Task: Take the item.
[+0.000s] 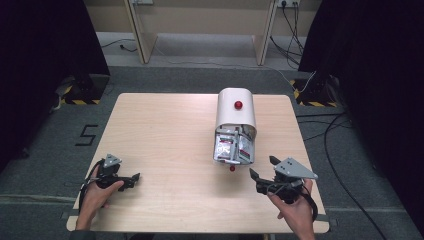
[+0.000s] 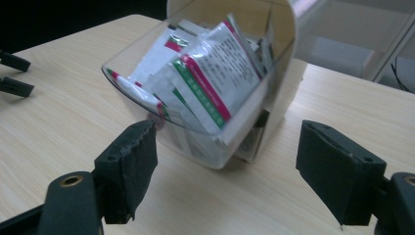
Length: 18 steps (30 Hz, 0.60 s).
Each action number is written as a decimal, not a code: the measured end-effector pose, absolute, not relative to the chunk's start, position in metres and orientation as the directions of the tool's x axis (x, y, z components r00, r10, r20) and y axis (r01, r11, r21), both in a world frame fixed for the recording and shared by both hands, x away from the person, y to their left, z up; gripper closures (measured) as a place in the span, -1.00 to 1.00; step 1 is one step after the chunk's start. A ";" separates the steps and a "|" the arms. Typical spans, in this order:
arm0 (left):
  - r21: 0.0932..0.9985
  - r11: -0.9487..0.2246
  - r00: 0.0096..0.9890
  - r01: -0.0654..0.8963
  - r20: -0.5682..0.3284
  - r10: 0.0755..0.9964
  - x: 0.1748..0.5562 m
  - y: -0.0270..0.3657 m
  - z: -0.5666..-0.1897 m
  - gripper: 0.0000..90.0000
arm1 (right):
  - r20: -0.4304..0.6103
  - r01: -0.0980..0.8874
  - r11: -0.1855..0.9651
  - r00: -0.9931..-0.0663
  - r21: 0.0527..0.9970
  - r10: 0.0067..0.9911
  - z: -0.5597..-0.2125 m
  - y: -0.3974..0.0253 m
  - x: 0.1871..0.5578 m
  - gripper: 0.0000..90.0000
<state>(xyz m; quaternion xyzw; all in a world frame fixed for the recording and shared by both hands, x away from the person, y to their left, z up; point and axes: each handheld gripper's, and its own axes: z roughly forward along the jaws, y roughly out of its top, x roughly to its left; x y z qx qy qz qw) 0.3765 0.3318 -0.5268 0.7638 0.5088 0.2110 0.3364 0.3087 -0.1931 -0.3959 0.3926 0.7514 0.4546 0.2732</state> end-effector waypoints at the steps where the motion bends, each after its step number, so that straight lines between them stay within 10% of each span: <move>1: 0.729 -0.256 0.393 0.635 -0.020 0.919 0.376 0.332 -0.527 -1.00 | -0.055 0.338 0.280 -0.547 0.898 0.836 -0.395 -0.191 0.310 -0.47; 18: 0.728 -0.256 0.393 0.635 -0.020 0.919 0.376 0.332 -0.527 -1.00 | -0.091 0.310 0.318 -0.573 0.896 0.815 -0.388 -0.162 0.327 -0.44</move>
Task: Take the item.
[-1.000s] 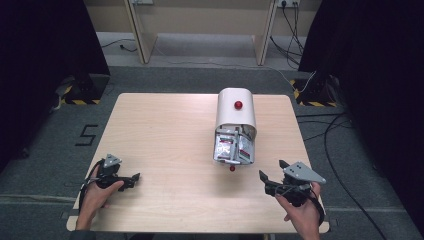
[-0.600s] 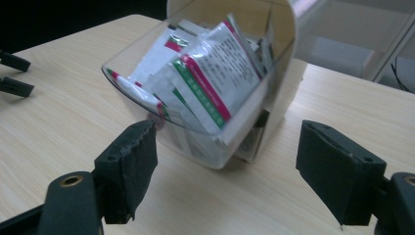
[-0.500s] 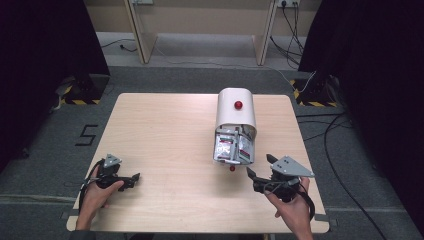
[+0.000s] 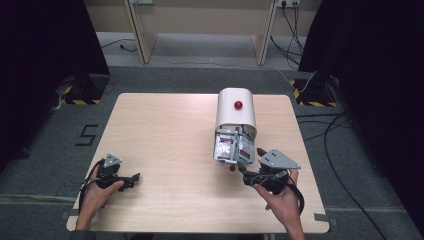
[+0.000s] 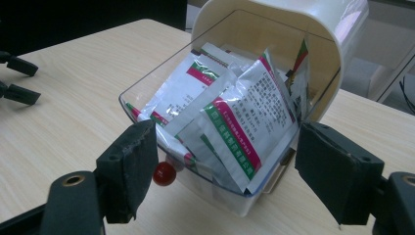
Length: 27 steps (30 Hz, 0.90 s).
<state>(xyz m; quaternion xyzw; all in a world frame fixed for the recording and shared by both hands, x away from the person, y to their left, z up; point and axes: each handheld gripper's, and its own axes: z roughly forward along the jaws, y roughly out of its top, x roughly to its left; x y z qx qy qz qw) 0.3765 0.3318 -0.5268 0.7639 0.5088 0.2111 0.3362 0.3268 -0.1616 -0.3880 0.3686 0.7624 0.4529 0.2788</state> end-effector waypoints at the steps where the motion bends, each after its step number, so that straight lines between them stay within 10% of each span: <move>1: 0.729 -0.256 0.393 0.635 -0.020 0.919 0.377 0.332 -0.527 -1.00 | -0.092 0.308 0.319 -0.574 0.896 0.813 -0.388 -0.160 0.327 -0.44; 27: 0.728 -0.258 0.394 0.636 -0.018 0.919 0.376 0.332 -0.527 -1.00 | -0.147 0.286 0.346 -0.541 0.893 0.828 -0.389 -0.147 0.350 -0.01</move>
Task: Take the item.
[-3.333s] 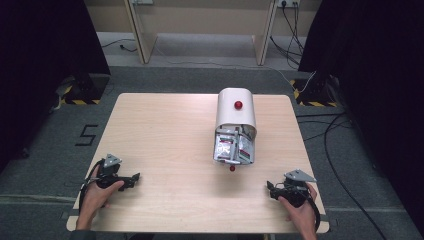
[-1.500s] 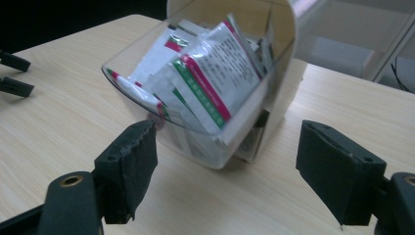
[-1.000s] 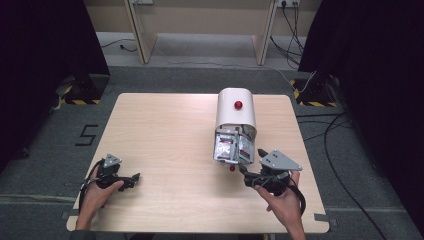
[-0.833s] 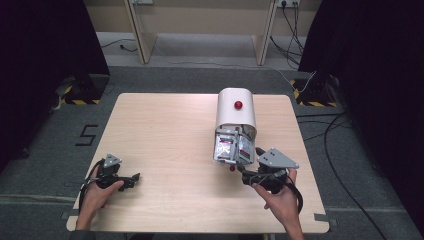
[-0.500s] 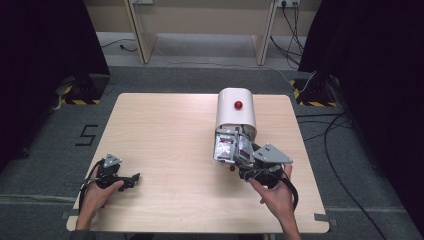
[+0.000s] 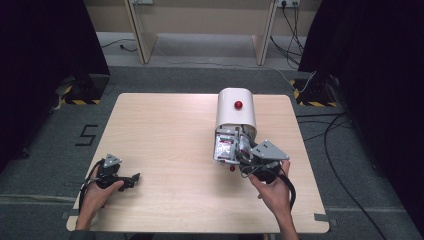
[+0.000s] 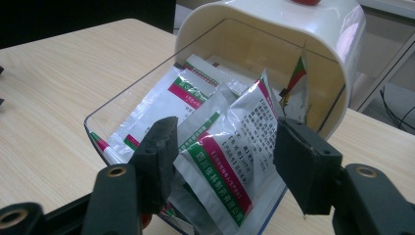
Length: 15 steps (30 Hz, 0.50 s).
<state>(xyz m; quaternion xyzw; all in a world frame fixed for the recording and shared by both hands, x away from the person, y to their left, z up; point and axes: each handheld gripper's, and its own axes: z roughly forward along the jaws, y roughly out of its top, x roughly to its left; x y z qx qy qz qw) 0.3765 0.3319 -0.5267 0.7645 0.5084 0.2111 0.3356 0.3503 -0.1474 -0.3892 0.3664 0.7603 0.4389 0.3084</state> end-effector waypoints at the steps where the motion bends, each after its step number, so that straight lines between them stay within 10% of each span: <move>1: 0.727 -0.259 0.395 0.636 -0.018 0.919 0.376 0.332 -0.527 -1.00 | -0.149 0.286 0.347 -0.540 0.893 0.829 -0.389 -0.148 0.350 0.01; 15: 0.728 -0.258 0.394 0.636 -0.018 0.919 0.376 0.332 -0.527 -1.00 | -0.155 0.283 0.341 -0.521 0.896 0.840 -0.383 -0.157 0.345 0.10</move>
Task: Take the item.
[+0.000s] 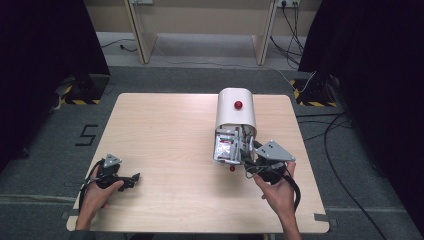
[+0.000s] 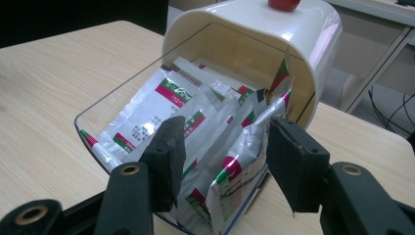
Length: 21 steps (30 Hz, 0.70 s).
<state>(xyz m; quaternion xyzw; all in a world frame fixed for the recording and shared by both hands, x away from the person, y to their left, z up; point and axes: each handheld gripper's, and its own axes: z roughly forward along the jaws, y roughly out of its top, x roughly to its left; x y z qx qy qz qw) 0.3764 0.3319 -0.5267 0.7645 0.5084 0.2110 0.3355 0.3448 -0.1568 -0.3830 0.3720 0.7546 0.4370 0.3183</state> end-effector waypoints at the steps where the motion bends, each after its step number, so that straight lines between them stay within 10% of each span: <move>1: 0.727 -0.259 0.395 0.636 -0.018 0.919 0.376 0.332 -0.527 -1.00 | -0.160 0.283 0.347 -0.521 0.894 0.838 -0.383 -0.157 0.344 0.10; 21: 0.728 -0.258 0.395 0.635 -0.019 0.918 0.376 0.332 -0.527 -1.00 | -0.218 0.297 0.386 -0.470 0.873 0.855 -0.388 -0.158 0.344 0.21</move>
